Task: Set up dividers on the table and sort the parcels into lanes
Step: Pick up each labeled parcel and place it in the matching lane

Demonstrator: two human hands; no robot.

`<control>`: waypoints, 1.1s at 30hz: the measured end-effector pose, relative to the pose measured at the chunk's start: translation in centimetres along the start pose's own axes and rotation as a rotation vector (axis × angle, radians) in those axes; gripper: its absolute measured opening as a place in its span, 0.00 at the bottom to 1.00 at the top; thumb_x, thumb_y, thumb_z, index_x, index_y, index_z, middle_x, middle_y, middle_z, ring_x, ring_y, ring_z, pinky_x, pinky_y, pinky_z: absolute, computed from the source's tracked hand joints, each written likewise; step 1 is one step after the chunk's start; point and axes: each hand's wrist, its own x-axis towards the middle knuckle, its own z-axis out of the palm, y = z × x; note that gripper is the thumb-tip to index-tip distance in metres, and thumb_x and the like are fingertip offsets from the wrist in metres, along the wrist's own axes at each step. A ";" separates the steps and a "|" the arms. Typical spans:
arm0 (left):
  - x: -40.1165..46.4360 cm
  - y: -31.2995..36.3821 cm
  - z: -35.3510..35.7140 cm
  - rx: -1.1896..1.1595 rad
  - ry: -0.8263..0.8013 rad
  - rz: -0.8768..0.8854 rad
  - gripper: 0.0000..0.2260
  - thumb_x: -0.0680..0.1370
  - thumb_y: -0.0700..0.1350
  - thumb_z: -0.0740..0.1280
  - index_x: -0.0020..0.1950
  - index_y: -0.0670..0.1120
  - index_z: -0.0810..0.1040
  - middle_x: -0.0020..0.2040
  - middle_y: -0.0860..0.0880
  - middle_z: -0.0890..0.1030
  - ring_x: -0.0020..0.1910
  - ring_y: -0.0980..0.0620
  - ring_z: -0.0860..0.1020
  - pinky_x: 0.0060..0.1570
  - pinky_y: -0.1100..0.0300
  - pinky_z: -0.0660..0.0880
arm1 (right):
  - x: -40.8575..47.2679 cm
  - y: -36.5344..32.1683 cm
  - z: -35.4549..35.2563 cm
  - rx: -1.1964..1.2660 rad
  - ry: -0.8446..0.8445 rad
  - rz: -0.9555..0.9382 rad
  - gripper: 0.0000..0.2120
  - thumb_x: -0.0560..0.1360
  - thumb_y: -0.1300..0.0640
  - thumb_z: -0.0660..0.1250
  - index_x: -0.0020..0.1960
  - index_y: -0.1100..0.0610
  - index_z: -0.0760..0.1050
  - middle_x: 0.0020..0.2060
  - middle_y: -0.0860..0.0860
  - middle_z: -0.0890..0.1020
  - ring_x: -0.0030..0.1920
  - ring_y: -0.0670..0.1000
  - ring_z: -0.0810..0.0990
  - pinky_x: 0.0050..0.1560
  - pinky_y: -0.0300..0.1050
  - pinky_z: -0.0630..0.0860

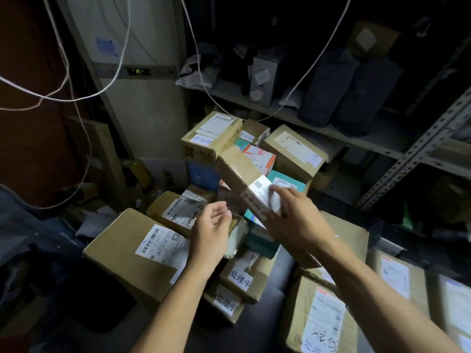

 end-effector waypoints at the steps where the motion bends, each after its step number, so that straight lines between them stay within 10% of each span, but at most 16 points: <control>1: -0.1 0.2 0.4 0.007 0.003 0.004 0.08 0.80 0.43 0.65 0.54 0.56 0.76 0.53 0.57 0.80 0.50 0.67 0.78 0.45 0.74 0.72 | -0.5 0.1 -0.5 -0.010 0.044 -0.006 0.27 0.74 0.44 0.70 0.70 0.49 0.69 0.66 0.49 0.76 0.62 0.51 0.74 0.57 0.46 0.74; 6: -1.7 1.7 4.1 -0.033 -0.040 0.072 0.09 0.79 0.44 0.67 0.59 0.51 0.75 0.53 0.55 0.81 0.49 0.68 0.78 0.45 0.76 0.72 | -3.5 0.9 -3.0 -0.005 0.206 0.099 0.29 0.71 0.40 0.69 0.69 0.48 0.71 0.61 0.47 0.78 0.58 0.47 0.73 0.50 0.38 0.67; 12: -5.6 3.7 11.8 -0.124 -0.312 -0.057 0.39 0.63 0.67 0.71 0.68 0.49 0.71 0.62 0.50 0.80 0.62 0.52 0.78 0.64 0.47 0.73 | -9.7 2.9 -5.2 0.087 0.282 0.251 0.33 0.70 0.41 0.73 0.72 0.50 0.70 0.59 0.42 0.77 0.52 0.37 0.68 0.47 0.24 0.62; 20: -12.3 3.2 19.5 -0.226 -0.551 -0.165 0.17 0.71 0.51 0.73 0.58 0.50 0.78 0.50 0.50 0.86 0.48 0.51 0.85 0.47 0.53 0.81 | -23.0 10.7 -10.6 0.519 0.316 0.517 0.10 0.80 0.59 0.66 0.60 0.53 0.79 0.53 0.44 0.84 0.55 0.43 0.81 0.63 0.52 0.77; 26: -19.9 1.9 24.0 -0.207 -0.694 -0.224 0.11 0.78 0.47 0.68 0.60 0.50 0.78 0.49 0.50 0.86 0.49 0.51 0.85 0.44 0.56 0.81 | -33.5 13.2 -10.4 0.519 0.323 0.595 0.24 0.76 0.48 0.70 0.71 0.48 0.72 0.56 0.37 0.80 0.56 0.32 0.78 0.52 0.25 0.73; 33: -27.3 -1.0 26.5 -0.160 -0.797 -0.313 0.10 0.79 0.42 0.67 0.60 0.47 0.78 0.52 0.47 0.86 0.51 0.49 0.84 0.44 0.60 0.81 | -41.2 13.6 -7.4 0.424 0.307 0.658 0.26 0.74 0.48 0.72 0.69 0.40 0.69 0.51 0.28 0.73 0.51 0.26 0.72 0.49 0.22 0.68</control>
